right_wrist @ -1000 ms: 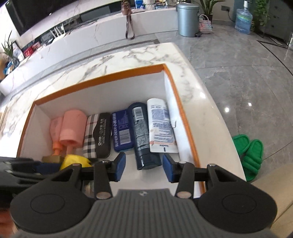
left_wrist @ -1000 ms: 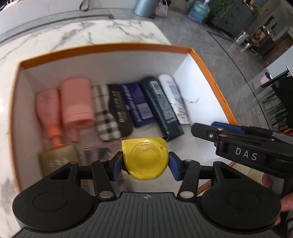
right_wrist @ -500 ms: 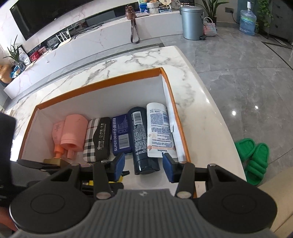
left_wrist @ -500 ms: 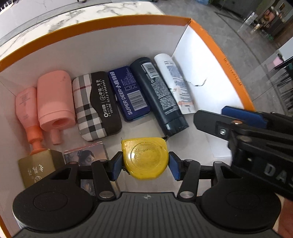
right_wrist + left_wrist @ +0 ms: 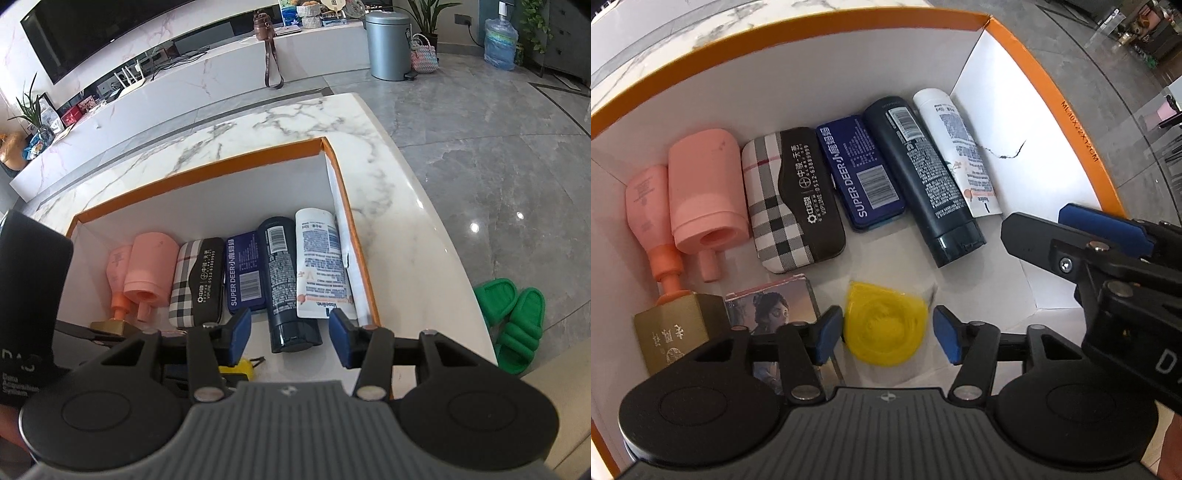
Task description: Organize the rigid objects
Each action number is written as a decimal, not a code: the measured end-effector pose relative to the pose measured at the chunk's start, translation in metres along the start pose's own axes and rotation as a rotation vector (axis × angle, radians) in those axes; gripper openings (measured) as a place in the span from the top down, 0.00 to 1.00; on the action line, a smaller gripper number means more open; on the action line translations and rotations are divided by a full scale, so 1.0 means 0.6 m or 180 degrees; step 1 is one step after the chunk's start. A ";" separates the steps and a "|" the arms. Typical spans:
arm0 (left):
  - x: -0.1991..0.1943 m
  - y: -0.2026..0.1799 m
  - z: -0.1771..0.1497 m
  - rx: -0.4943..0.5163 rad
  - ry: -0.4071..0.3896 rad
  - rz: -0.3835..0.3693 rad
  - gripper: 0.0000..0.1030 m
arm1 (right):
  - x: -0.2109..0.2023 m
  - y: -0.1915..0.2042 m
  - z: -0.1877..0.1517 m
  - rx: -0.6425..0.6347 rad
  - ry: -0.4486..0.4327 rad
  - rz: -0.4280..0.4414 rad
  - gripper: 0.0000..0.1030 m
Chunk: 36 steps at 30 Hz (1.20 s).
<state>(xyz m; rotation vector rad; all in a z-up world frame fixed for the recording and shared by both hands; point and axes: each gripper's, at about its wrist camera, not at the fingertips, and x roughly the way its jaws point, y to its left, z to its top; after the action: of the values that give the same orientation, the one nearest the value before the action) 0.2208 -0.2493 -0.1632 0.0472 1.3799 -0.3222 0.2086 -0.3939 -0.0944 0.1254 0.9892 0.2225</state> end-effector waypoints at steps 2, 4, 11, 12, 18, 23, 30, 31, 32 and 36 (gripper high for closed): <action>-0.003 0.004 -0.002 -0.0017 -0.0004 -0.0023 0.34 | 0.000 0.001 0.000 0.0002 0.0005 -0.0006 0.52; -0.009 0.007 -0.005 -0.0033 -0.0017 -0.0048 0.34 | 0.000 0.000 0.000 0.0011 0.0015 -0.0003 0.52; -0.061 0.021 -0.017 -0.0114 -0.0254 -0.0107 0.33 | -0.012 0.002 0.002 0.0020 -0.0010 -0.0012 0.50; -0.072 0.024 -0.019 -0.0133 -0.0316 -0.0116 0.33 | -0.017 0.003 0.002 0.0023 -0.0027 -0.0012 0.50; -0.143 0.049 -0.033 -0.0288 -0.0826 -0.0247 0.35 | -0.054 0.009 0.003 0.0039 -0.0172 -0.0017 0.45; -0.229 0.081 -0.060 -0.0406 -0.1477 -0.0167 0.35 | -0.090 0.023 -0.006 0.0022 -0.0315 0.0047 0.45; -0.346 0.112 -0.137 -0.0312 -0.2411 0.0304 0.32 | -0.148 0.059 -0.020 -0.0010 -0.0599 0.0153 0.42; -0.357 0.111 -0.148 -0.0284 -0.2511 0.0396 0.28 | -0.158 0.065 -0.023 -0.0019 -0.0667 0.0178 0.42; -0.367 0.110 -0.160 -0.0246 -0.2599 0.0475 0.25 | -0.168 0.071 -0.027 -0.0036 -0.0736 0.0199 0.41; -0.390 0.098 -0.204 -0.0107 -0.2851 0.0656 0.13 | -0.201 0.101 -0.048 -0.0115 -0.0966 0.0251 0.39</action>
<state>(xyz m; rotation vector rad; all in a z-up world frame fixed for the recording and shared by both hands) 0.0826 -0.1200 0.0301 0.0124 0.4850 -0.1136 0.1129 -0.3644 0.0005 0.1602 0.6788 0.2843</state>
